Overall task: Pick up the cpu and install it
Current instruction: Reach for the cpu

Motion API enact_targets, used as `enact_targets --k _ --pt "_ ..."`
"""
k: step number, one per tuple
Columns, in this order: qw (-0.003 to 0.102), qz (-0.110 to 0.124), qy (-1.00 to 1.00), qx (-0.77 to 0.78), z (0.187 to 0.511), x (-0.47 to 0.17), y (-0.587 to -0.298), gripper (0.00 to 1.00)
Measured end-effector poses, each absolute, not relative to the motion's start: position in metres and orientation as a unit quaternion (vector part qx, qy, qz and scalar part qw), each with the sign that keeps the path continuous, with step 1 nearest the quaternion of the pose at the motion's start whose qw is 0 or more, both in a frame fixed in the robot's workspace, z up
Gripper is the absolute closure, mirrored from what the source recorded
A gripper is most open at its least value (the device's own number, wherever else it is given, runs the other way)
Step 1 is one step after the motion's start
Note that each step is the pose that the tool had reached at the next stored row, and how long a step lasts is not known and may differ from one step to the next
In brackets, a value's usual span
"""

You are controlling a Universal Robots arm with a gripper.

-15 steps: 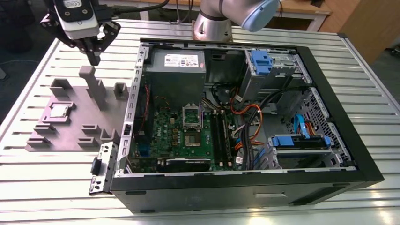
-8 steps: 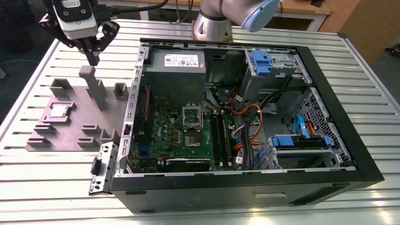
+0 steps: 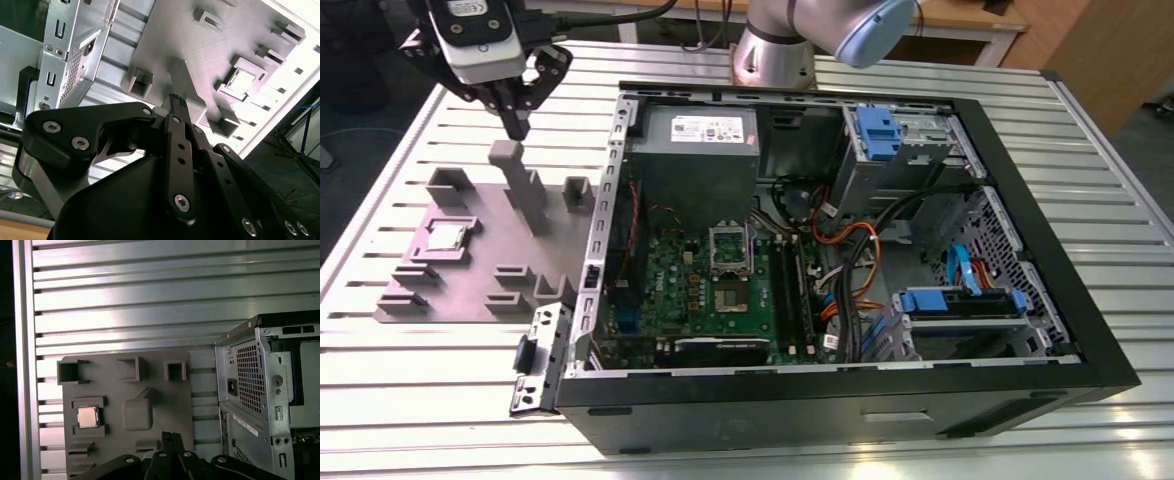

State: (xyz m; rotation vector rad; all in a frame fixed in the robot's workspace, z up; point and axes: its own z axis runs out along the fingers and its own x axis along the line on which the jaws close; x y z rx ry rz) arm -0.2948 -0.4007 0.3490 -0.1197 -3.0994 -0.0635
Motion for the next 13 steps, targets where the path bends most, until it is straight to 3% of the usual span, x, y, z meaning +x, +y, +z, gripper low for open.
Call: enact_targets --k 13 --pt "0.02 -0.02 -0.999 -0.039 0.3485 -0.2971 -0.4008 0.89"
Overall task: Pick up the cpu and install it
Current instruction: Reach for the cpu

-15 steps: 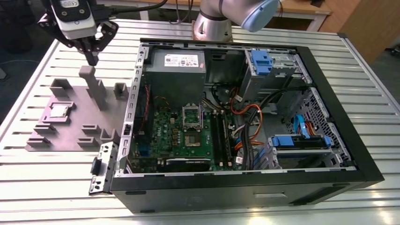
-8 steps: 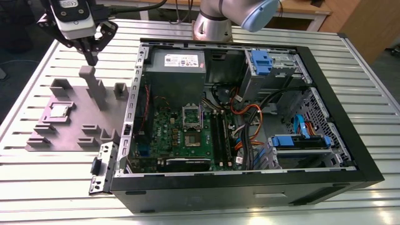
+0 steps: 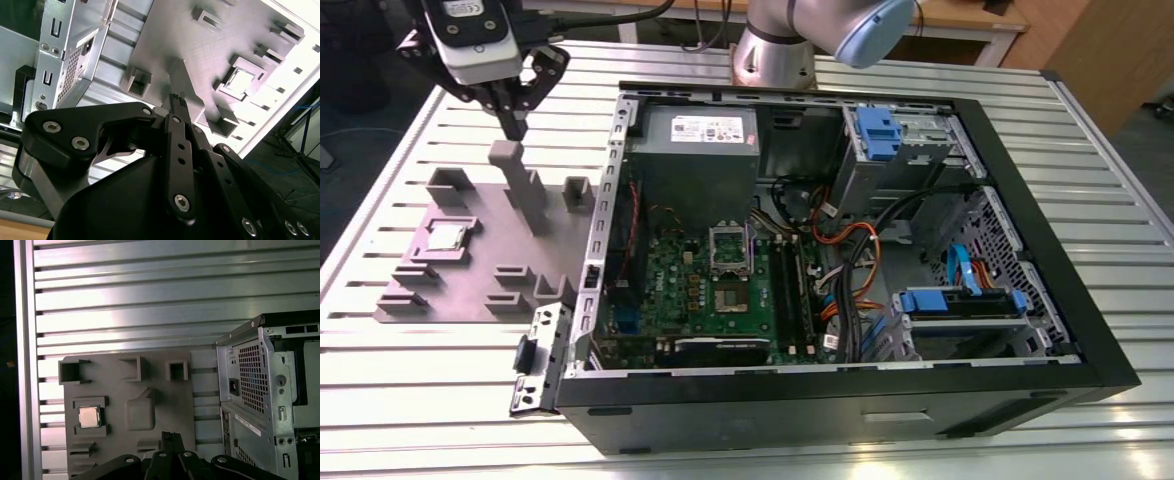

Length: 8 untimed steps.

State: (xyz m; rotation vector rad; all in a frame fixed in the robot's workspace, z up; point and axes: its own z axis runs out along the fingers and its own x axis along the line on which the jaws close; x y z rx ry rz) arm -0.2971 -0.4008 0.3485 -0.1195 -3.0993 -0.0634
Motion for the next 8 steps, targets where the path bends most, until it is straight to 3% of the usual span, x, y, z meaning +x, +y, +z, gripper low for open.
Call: enact_targets --k 8 --pt "0.02 -0.02 -0.999 -0.039 0.3483 -0.2989 -0.4008 0.89"
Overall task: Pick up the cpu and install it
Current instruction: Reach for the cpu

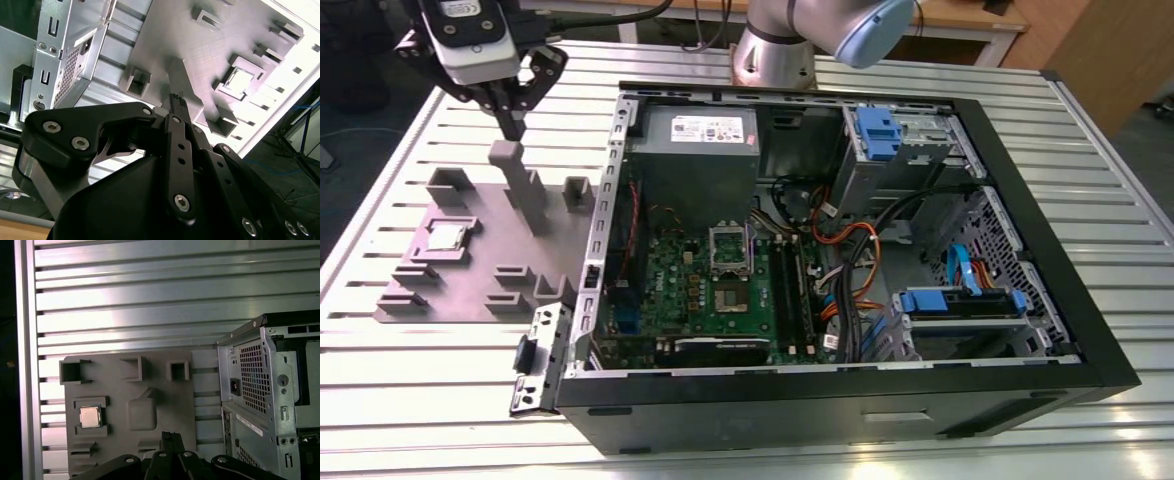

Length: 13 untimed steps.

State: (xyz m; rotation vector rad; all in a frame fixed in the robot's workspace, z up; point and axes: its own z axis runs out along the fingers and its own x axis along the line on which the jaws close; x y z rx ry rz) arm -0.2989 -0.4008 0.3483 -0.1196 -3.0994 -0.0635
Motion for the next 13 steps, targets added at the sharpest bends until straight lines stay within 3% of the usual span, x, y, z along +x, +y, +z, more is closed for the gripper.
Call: enact_targets --k 13 --pt "0.02 -0.02 -0.999 -0.039 0.3472 -0.3003 -0.4008 0.89"
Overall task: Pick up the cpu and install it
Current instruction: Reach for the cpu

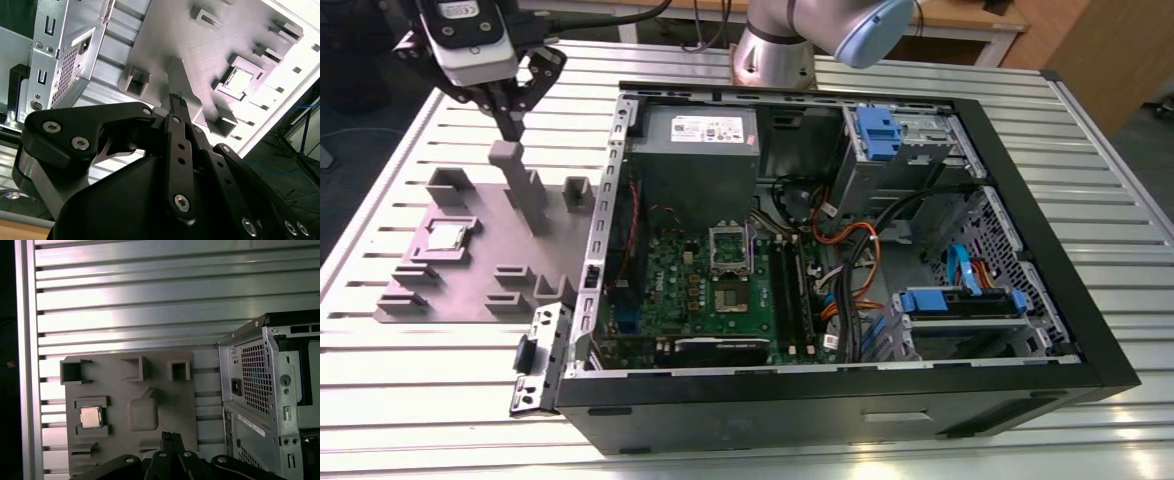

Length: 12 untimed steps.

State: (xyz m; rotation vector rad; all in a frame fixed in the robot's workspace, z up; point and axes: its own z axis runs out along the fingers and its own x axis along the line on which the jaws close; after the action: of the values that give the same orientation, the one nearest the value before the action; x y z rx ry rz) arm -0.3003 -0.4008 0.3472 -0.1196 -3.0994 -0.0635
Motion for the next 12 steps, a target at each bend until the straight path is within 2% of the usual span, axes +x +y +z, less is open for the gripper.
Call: enact_targets --k 12 --pt "0.02 -0.02 -0.999 -0.039 0.3459 -0.3077 -0.4008 0.89"
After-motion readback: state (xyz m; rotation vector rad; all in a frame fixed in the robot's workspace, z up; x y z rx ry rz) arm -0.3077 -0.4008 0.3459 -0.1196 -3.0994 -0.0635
